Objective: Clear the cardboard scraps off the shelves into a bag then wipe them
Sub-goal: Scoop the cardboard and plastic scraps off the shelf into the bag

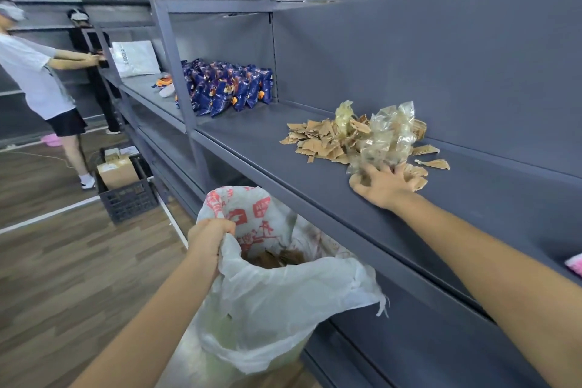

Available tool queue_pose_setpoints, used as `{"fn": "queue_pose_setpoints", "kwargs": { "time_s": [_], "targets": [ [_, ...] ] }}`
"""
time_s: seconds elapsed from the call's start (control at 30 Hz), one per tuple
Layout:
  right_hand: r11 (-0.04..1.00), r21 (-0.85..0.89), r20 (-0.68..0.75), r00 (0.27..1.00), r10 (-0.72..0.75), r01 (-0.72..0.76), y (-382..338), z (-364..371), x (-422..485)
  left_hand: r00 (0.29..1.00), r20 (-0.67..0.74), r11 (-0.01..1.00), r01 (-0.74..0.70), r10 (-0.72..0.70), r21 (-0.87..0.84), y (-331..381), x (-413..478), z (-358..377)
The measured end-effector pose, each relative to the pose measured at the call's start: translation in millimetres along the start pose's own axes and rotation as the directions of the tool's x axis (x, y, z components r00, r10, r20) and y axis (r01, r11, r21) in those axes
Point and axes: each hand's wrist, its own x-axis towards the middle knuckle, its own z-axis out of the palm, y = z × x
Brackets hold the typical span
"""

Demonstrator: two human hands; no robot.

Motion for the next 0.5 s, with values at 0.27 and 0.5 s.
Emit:
{"fn": "queue_pose_setpoints", "kwargs": {
  "time_s": [0.27,0.5],
  "targets": [
    [0.996,-0.056,-0.057,0.996,-0.068,0.065,-16,4,-13,0.996,0.082,0.996,-0.039,0.046,-0.086,-10,3,-1],
    [0.982,-0.101,-0.089,0.982,-0.169,0.160,-35,7,-38,0.995,0.088,0.997,-0.034,0.041,-0.071,-12,11,-3]
  ]
}}
